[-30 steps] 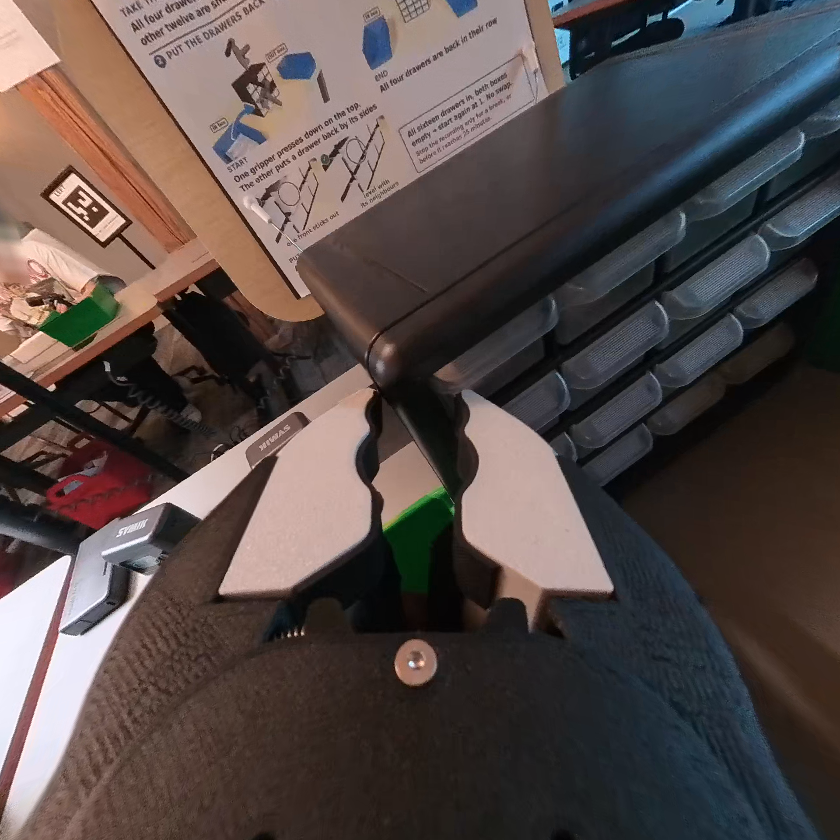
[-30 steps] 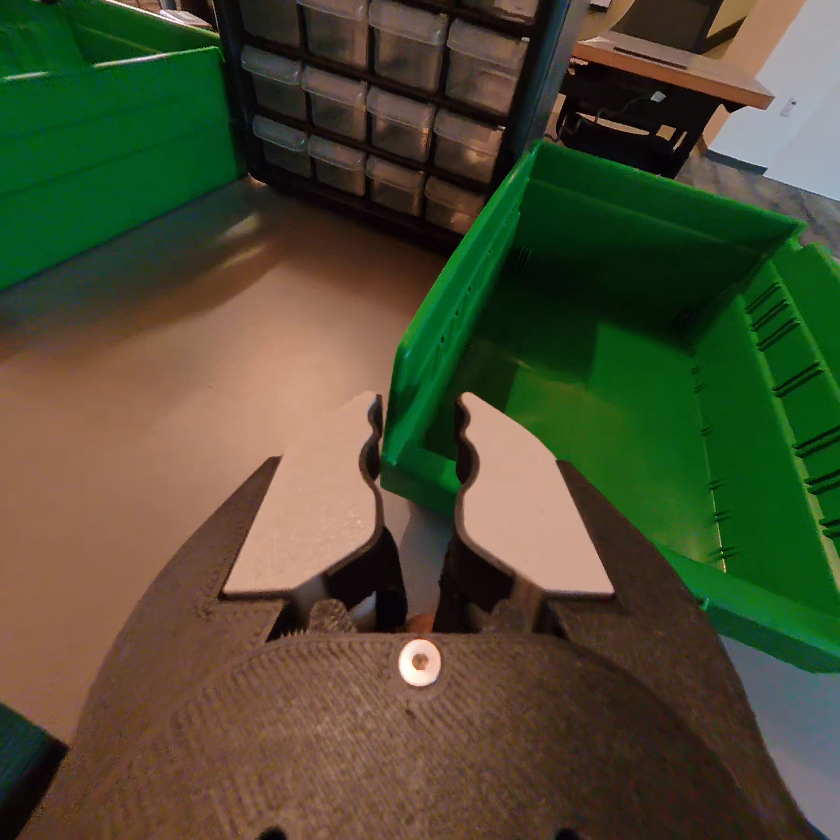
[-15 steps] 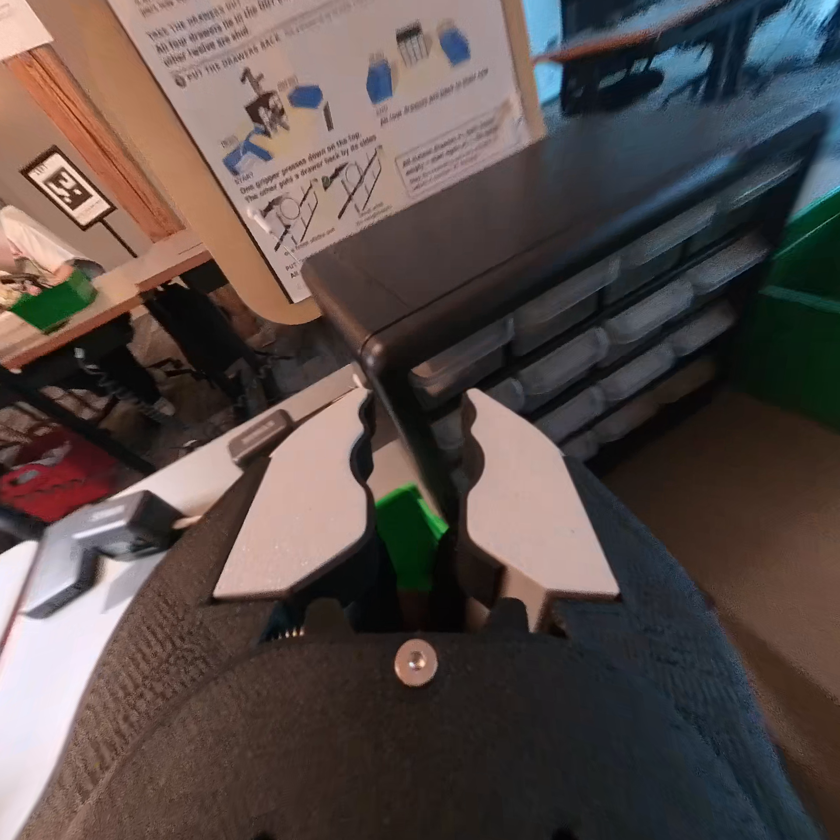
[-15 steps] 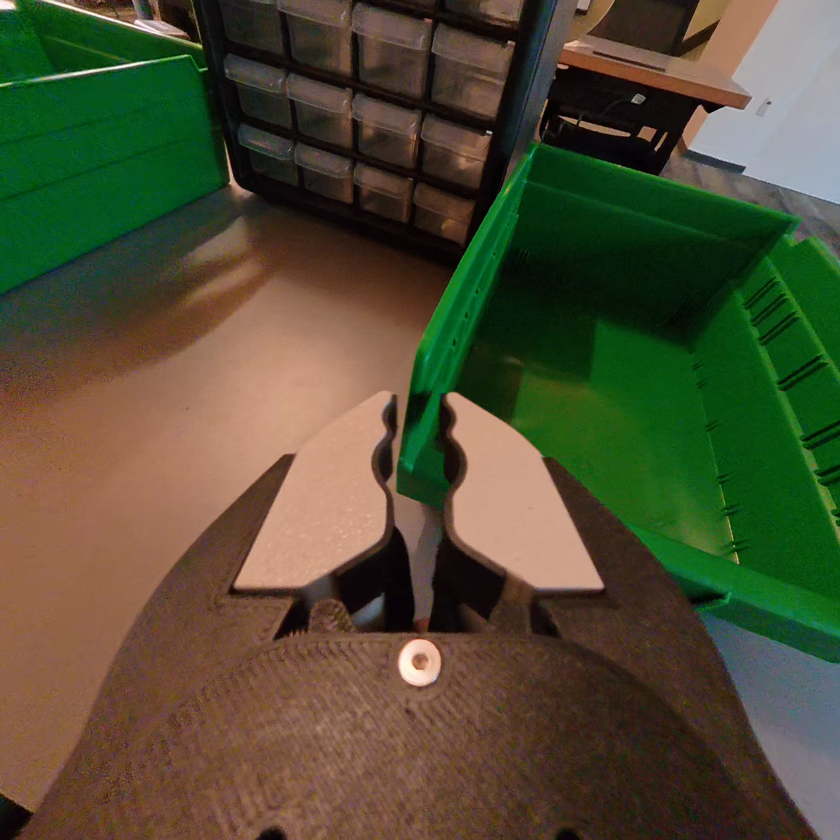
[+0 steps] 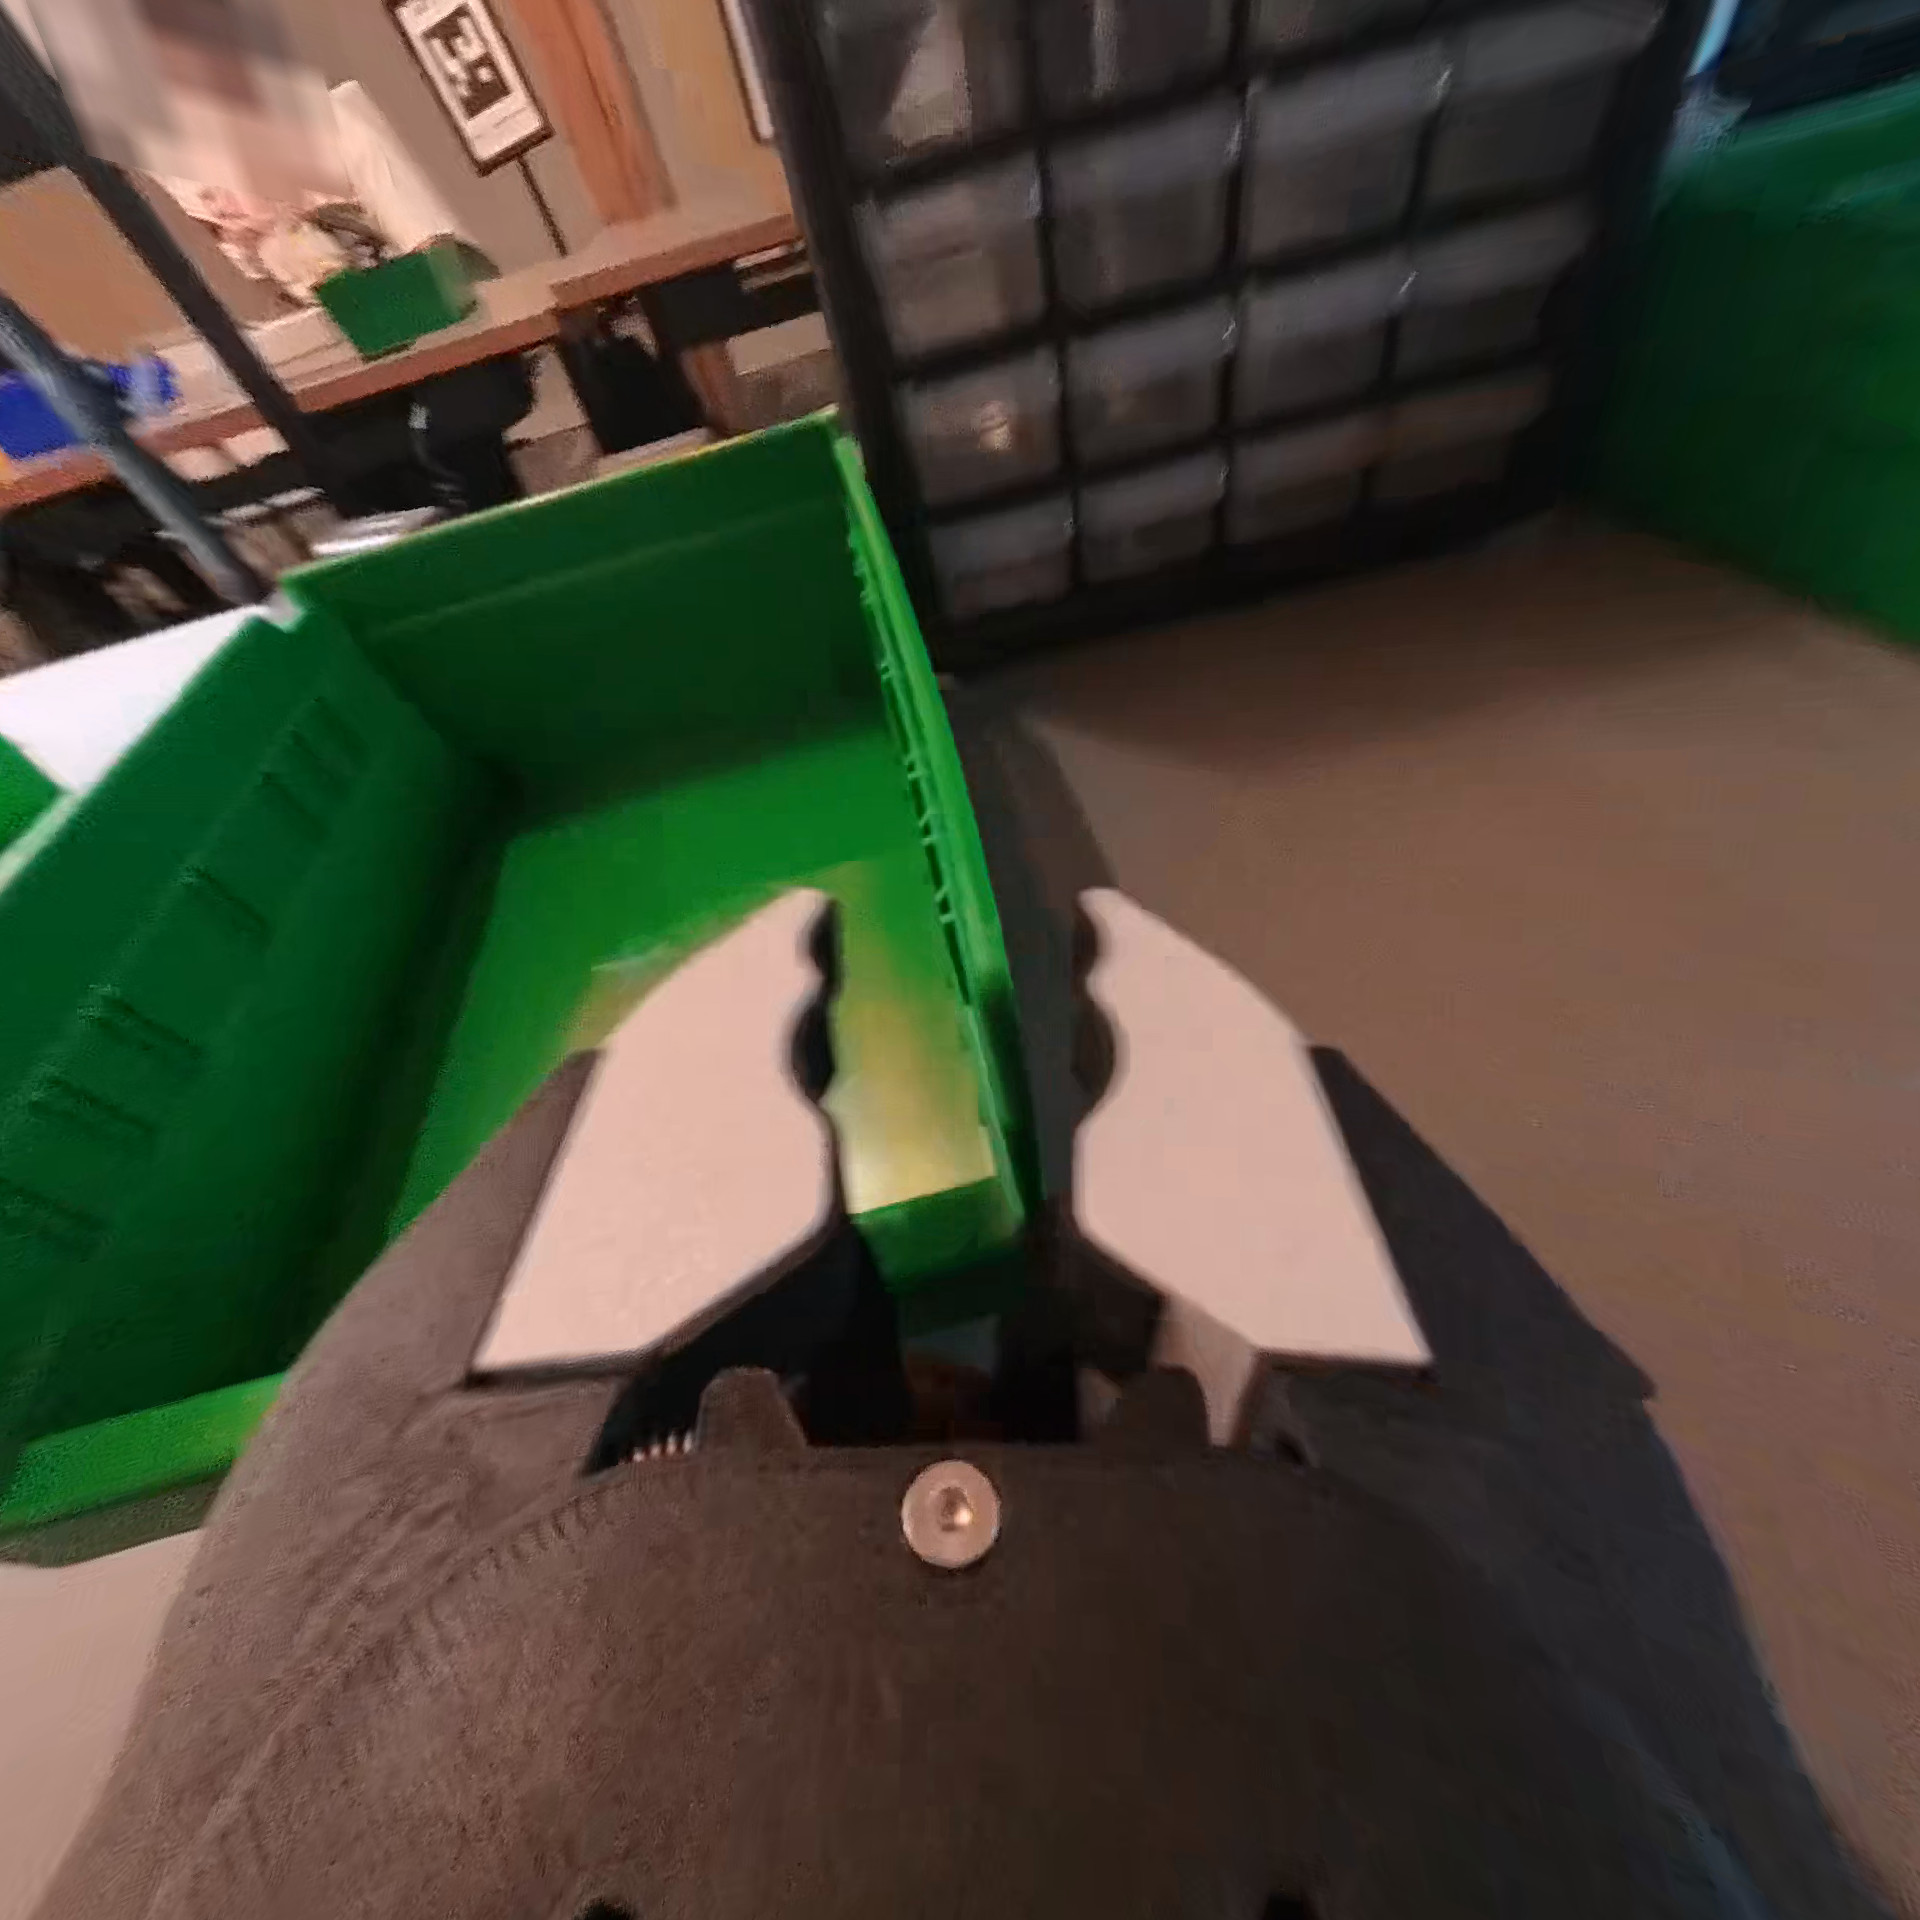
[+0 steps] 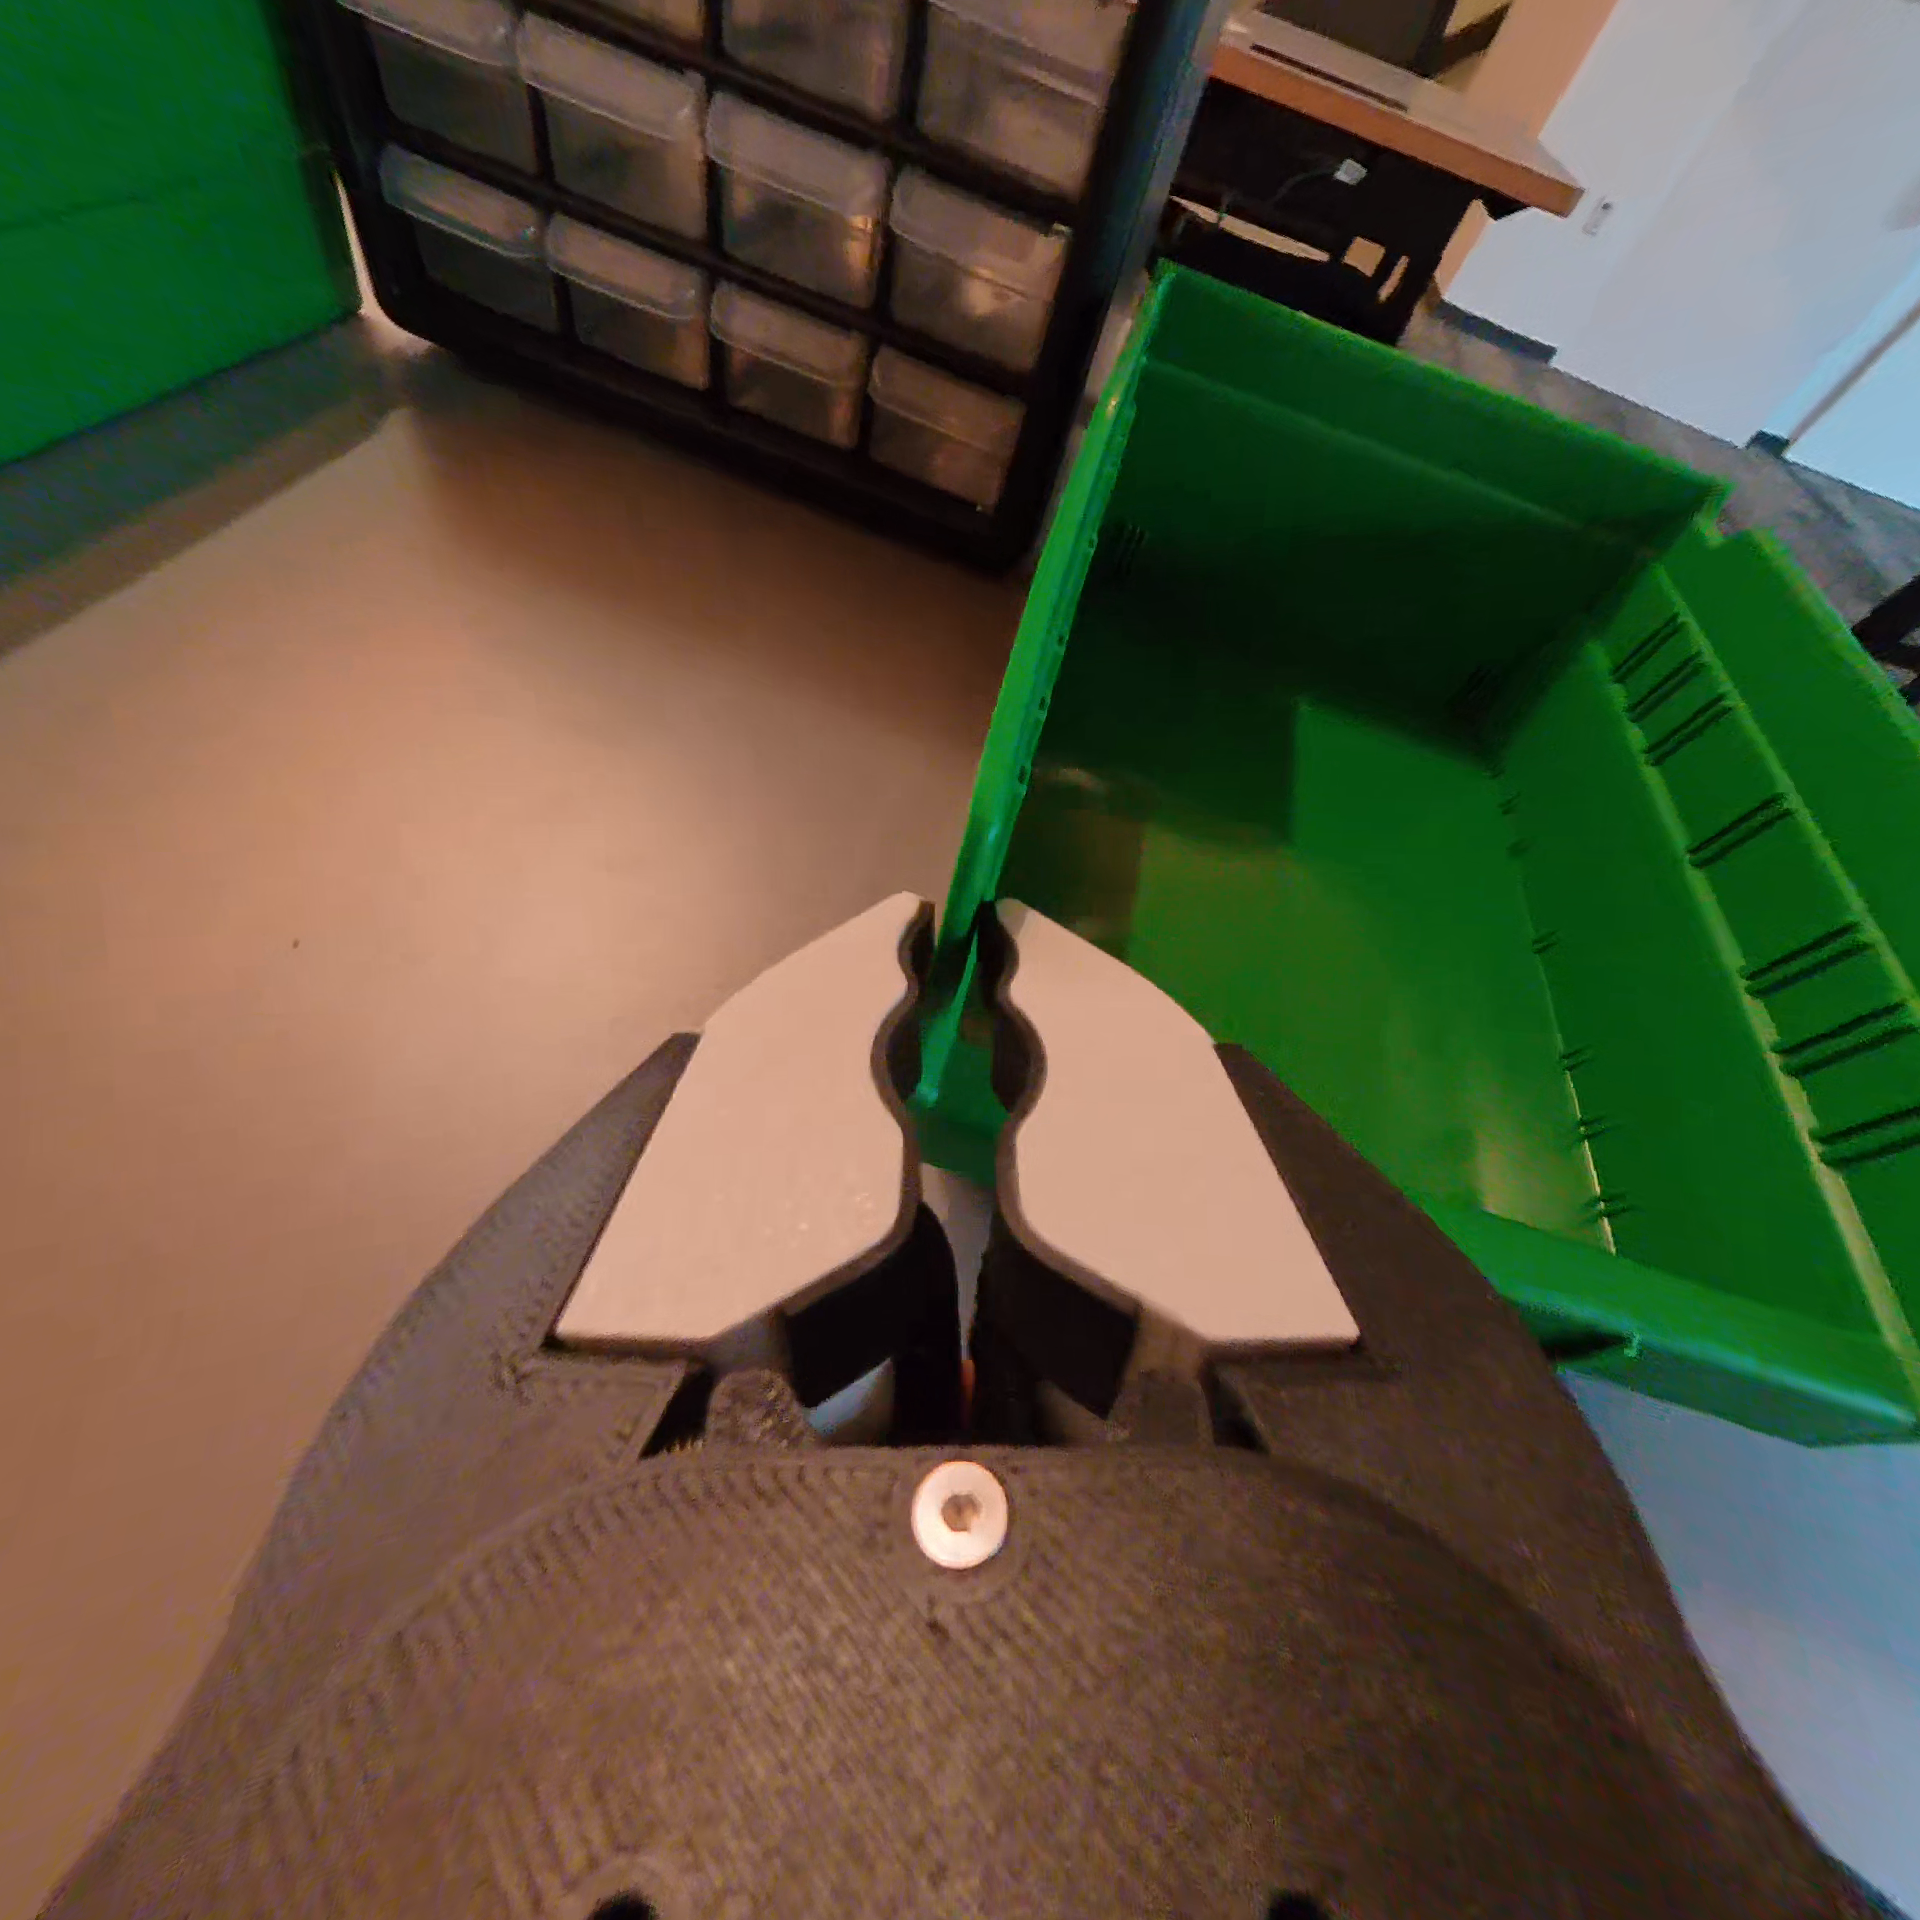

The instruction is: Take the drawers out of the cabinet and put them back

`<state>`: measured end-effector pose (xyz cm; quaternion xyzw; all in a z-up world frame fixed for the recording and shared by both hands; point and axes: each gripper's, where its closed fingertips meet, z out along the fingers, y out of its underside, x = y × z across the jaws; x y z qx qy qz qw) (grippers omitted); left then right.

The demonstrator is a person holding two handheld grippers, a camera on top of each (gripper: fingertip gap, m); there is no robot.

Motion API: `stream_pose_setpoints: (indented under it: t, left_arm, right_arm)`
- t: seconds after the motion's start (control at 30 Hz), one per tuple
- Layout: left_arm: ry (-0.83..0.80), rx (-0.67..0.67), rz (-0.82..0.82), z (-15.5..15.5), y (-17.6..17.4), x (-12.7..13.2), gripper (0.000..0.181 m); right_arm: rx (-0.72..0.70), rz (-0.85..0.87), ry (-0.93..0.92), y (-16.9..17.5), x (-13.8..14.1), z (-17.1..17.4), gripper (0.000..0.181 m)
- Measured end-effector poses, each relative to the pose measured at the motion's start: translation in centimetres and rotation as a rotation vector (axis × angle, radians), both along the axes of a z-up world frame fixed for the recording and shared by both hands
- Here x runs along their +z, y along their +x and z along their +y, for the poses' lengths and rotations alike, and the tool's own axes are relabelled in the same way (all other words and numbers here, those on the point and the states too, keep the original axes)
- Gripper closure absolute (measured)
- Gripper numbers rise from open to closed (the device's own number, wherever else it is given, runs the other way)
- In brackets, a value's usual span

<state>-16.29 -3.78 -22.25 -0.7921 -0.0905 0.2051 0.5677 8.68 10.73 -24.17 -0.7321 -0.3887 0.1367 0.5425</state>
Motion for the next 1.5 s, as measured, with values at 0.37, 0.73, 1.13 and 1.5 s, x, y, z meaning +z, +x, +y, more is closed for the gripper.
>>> stream_pose_setpoints:
  t: [0.37,0.73,1.13,1.5]
  left_arm:
    - [-0.034,0.138,0.026,-0.9,-2.9,0.1,0.177]
    - [-0.043,0.209,0.044,-2.1,-5.5,0.0,0.177]
    - [-0.007,0.117,0.0,-2.5,-6.2,0.1,0.178]
    - [0.014,0.093,-0.029,-3.0,-7.0,0.1,0.178]
  right_arm:
    - [-0.163,0.011,0.002,2.4,0.0,1.8,0.177]
    - [-0.281,-0.018,-0.03,4.4,-0.1,3.6,0.176]
    - [-0.375,-0.013,-0.049,7.7,-0.2,5.4,0.177]
    - [-0.365,-0.005,-0.046,8.3,-0.2,5.5,0.177]
